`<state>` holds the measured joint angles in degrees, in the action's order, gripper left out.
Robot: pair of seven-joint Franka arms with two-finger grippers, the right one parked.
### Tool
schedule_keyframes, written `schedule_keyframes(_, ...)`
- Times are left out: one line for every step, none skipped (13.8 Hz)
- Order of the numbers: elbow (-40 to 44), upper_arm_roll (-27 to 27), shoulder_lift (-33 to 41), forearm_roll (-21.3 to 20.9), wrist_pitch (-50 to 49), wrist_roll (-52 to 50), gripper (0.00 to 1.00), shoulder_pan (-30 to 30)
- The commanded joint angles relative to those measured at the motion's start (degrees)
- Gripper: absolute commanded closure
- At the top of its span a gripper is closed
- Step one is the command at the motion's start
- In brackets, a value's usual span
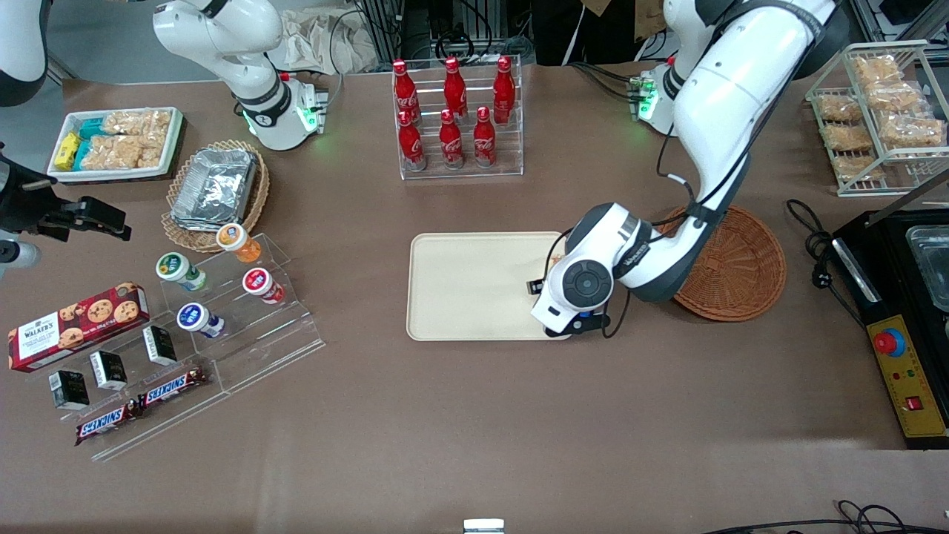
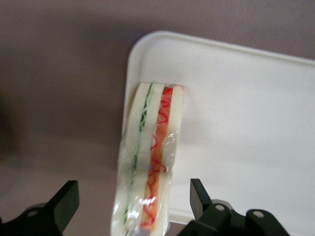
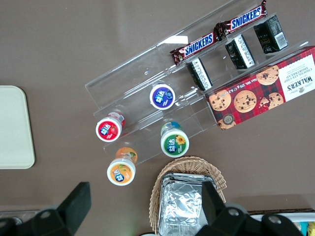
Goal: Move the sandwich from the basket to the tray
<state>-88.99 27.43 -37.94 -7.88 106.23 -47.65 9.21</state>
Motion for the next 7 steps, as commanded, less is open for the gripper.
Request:
schedule_keyframes(0.7,0.0,6.1,-0.6,-5.1,-0.3,0.0,-2.0)
schedule_keyframes(0.7,0.1,7.8,-0.4,-5.9,0.4,0.0,-3.3)
schedule_keyframes(0.5,0.1,9.6,-0.3,-6.7,1.2,0.0,-4.2)
schedule_keyframes(0.2,0.0,11.3,-0.3,-8.1,3.1,0.0,-5.6)
schedule_keyframes(0.0,0.0,12.6,-0.6,-9.2,5.5,0.0,-7.5)
schedule_keyframes(-0.6,0.0,14.2,-0.9,-10.2,8.3,0.0,-9.0)
schedule_keyframes(-1.4,0.0,15.8,-1.0,-10.9,11.2,0.0,-11.1)
